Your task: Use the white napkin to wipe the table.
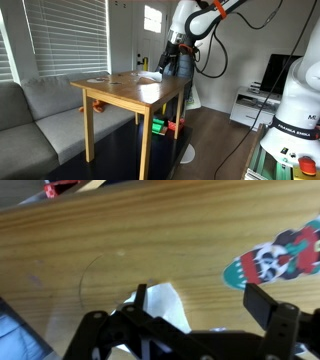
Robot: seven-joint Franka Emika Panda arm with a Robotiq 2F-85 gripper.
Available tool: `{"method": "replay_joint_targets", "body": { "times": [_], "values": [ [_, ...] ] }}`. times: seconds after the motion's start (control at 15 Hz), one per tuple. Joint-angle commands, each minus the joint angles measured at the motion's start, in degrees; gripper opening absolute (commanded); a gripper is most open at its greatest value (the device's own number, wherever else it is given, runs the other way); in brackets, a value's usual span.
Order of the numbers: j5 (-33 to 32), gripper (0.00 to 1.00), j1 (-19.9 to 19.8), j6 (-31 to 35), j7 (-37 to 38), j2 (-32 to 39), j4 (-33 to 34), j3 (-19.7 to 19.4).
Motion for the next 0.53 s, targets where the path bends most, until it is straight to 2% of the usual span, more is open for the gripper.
{"method": "replay_joint_targets", "body": {
  "times": [0.0,0.2,0.27,0.33,0.47],
  "values": [
    [13.76,1.0,2.61,-13.72,-11.72,-8.57,-2.16,1.65],
    [18.81,1.0,4.42,-27.35,-15.83,-11.57,0.1,2.36],
    [14.95,1.0,2.7,-21.27,-11.75,-9.11,-0.28,3.15],
    [16.35,1.0,3.23,-24.27,-13.04,-10.37,-0.12,3.3],
    [17.23,1.0,3.66,-26.07,-13.88,-11.52,-0.1,3.37]
  ]
}}
